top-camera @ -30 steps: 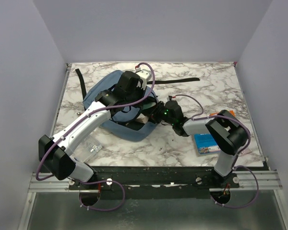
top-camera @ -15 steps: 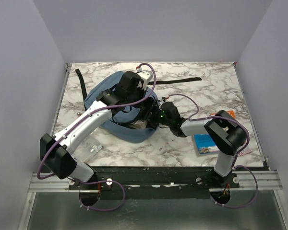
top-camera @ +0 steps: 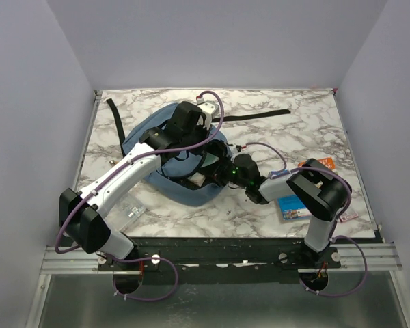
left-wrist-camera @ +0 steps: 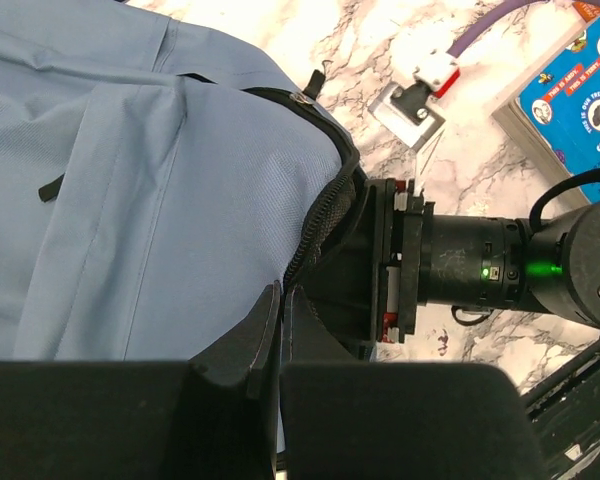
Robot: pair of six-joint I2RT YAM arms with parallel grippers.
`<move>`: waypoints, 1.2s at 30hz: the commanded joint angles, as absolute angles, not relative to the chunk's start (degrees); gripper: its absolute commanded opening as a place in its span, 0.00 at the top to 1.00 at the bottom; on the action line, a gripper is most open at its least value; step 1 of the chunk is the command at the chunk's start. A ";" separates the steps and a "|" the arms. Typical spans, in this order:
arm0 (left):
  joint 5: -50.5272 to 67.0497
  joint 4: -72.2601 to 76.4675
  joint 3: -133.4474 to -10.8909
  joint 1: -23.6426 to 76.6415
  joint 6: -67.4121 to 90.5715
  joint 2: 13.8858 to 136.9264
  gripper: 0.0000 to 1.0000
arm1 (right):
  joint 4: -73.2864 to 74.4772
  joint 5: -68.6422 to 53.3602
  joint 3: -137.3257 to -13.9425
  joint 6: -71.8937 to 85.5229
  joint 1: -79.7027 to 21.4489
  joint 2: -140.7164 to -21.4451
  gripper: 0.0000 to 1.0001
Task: Pack the student bag
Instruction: Place the book in the student bag.
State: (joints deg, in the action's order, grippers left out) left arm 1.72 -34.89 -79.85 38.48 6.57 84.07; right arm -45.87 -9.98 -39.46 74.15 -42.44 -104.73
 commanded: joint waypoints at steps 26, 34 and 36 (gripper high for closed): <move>-0.09 -33.53 -80.46 38.68 5.20 83.29 1.00 | -19.72 -4.56 -45.69 65.12 -45.92 -98.24 0.28; -0.09 -33.73 -80.58 38.73 5.35 82.78 1.00 | -23.51 -9.51 -48.63 61.83 -45.87 -100.63 0.19; 1.34 -33.74 -80.60 38.69 5.50 82.62 1.00 | -23.67 -11.78 -56.38 59.60 -44.95 -105.62 0.19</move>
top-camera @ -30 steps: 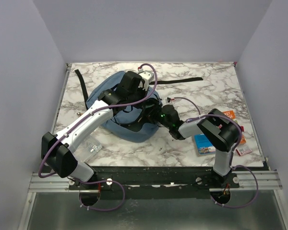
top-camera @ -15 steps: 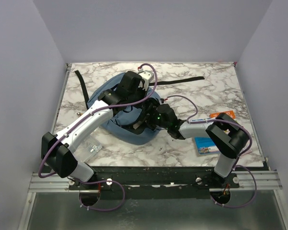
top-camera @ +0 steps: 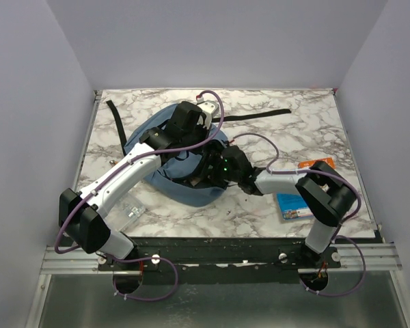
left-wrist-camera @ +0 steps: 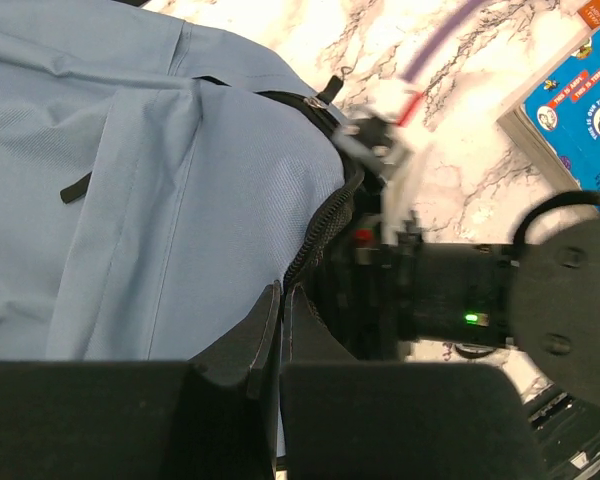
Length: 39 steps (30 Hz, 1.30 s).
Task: Pack the student bag
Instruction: Place the book in the student bag.
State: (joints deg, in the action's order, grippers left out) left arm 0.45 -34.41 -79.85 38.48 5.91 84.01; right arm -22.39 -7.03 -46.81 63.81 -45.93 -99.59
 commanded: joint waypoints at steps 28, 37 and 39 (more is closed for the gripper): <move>2.91 -33.66 -80.50 38.72 5.80 82.73 1.00 | -19.16 -4.87 -52.45 59.15 -42.96 -105.32 0.56; 2.80 -32.48 -79.50 38.81 5.40 81.82 1.00 | -33.85 -1.39 -65.33 53.79 -42.27 -116.40 0.59; 1.41 -32.42 -79.37 38.83 4.90 81.79 1.00 | -34.35 -2.86 -64.25 54.98 -41.57 -115.30 0.59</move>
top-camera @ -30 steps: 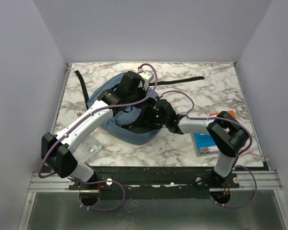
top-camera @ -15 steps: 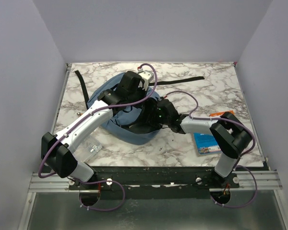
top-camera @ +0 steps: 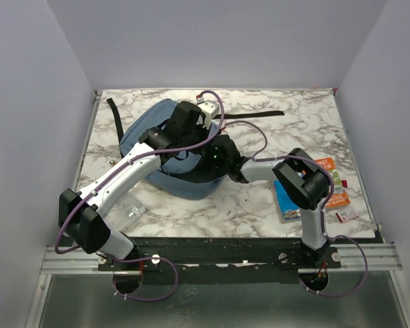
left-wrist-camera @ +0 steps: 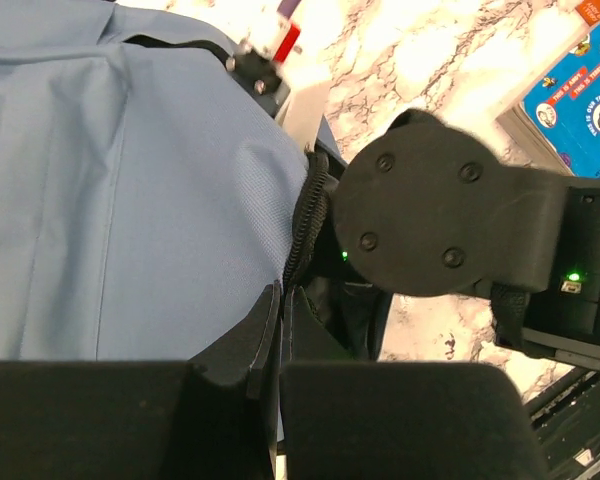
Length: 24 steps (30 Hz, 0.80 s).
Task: Pack the student bag
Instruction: Place the book in the student bag.
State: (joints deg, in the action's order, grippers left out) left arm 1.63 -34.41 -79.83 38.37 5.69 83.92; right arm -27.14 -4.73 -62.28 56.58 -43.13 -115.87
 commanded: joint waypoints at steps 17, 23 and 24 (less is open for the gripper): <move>1.52 -34.44 -81.28 37.89 7.36 86.40 1.00 | 13.24 15.92 -46.14 43.26 -40.56 -77.46 0.21; 3.27 -35.48 -81.82 37.93 8.38 87.47 1.00 | 18.44 15.98 -42.29 43.66 -28.64 -68.81 0.08; 3.17 -35.76 -82.13 37.93 8.39 87.72 1.00 | 17.83 13.67 -42.22 42.66 -27.08 -68.19 0.06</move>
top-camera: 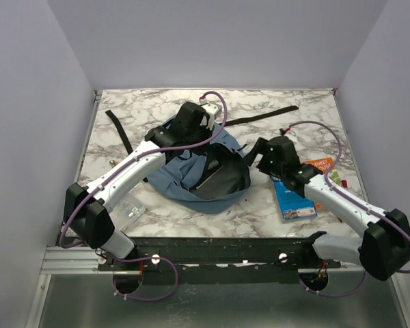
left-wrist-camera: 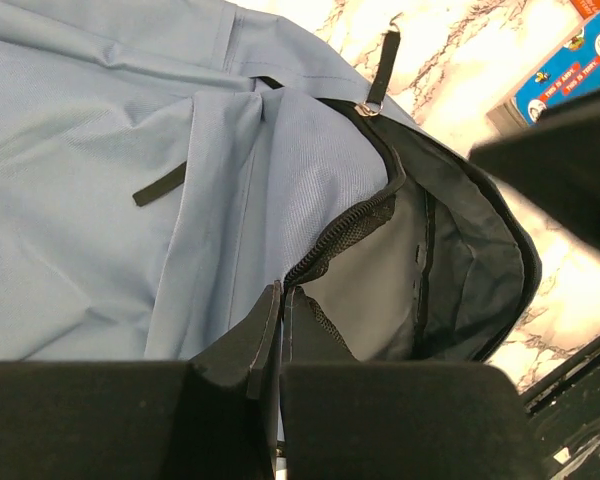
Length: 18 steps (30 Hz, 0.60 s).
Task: Pack the student bag
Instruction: Place the book in the student bag, then pick up the book from the center of the board.
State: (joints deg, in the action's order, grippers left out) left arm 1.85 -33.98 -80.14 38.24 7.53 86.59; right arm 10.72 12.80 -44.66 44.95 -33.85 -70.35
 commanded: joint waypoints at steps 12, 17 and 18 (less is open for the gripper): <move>20.39 -33.60 -80.90 38.46 16.52 93.47 1.00 | 26.71 15.27 -43.79 48.56 -11.72 -65.40 0.00; 25.36 -27.31 -76.08 39.07 22.56 99.04 1.00 | 20.18 9.97 -32.58 51.59 4.29 -55.52 0.00; 24.55 -27.48 -76.63 38.86 22.86 100.41 1.00 | 19.36 9.46 -31.20 51.65 5.58 -54.22 0.00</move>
